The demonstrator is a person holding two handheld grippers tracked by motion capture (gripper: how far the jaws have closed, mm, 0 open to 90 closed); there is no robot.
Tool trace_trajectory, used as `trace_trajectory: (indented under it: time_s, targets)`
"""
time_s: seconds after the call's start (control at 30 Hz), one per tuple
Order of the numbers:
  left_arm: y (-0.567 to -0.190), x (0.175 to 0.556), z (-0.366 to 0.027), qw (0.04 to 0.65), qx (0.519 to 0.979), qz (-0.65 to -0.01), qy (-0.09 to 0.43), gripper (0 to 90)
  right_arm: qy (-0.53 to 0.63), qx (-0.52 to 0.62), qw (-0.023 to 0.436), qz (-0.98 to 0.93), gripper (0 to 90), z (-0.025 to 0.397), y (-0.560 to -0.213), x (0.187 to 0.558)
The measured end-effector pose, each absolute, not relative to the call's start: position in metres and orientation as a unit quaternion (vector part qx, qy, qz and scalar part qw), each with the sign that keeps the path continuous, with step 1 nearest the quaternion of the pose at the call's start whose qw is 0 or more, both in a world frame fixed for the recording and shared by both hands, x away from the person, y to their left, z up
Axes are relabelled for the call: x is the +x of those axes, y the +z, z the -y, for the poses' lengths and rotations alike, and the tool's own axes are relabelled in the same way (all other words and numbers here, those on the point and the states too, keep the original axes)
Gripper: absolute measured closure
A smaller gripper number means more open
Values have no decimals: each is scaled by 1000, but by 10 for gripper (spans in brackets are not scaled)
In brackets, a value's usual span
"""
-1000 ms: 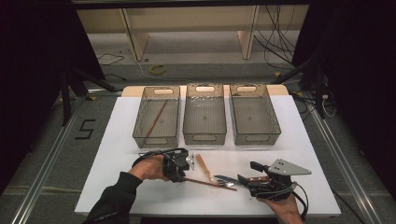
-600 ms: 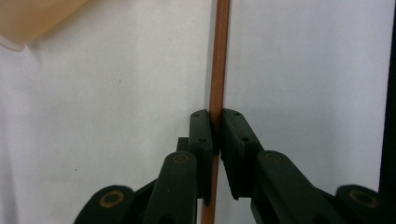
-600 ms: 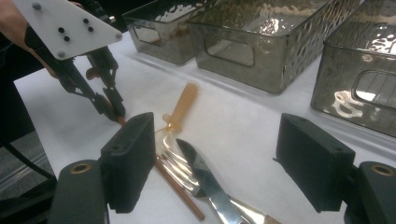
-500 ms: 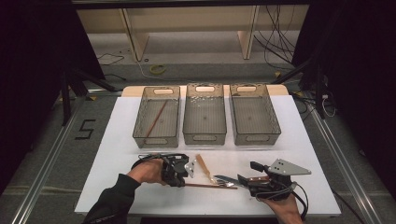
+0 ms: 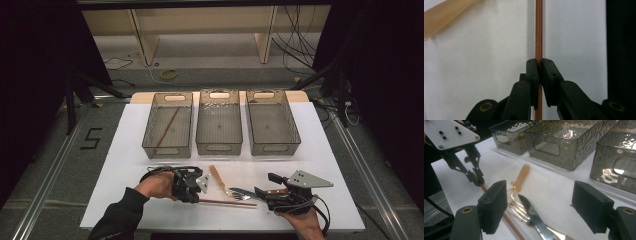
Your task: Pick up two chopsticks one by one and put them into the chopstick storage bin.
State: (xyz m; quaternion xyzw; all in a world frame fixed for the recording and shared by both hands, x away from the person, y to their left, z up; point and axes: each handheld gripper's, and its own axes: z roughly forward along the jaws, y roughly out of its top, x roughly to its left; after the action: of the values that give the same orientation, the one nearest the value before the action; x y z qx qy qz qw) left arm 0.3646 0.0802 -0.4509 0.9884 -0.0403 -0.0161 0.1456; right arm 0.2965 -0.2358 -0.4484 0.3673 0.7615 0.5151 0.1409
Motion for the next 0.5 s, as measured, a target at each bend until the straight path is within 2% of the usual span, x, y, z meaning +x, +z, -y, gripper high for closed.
trace_trajectory:
  time_s: [0.5]
  targets:
    - [-430,371,-95,185,983,9,-10,834,522,373,151,-752,291,240,-446,296]
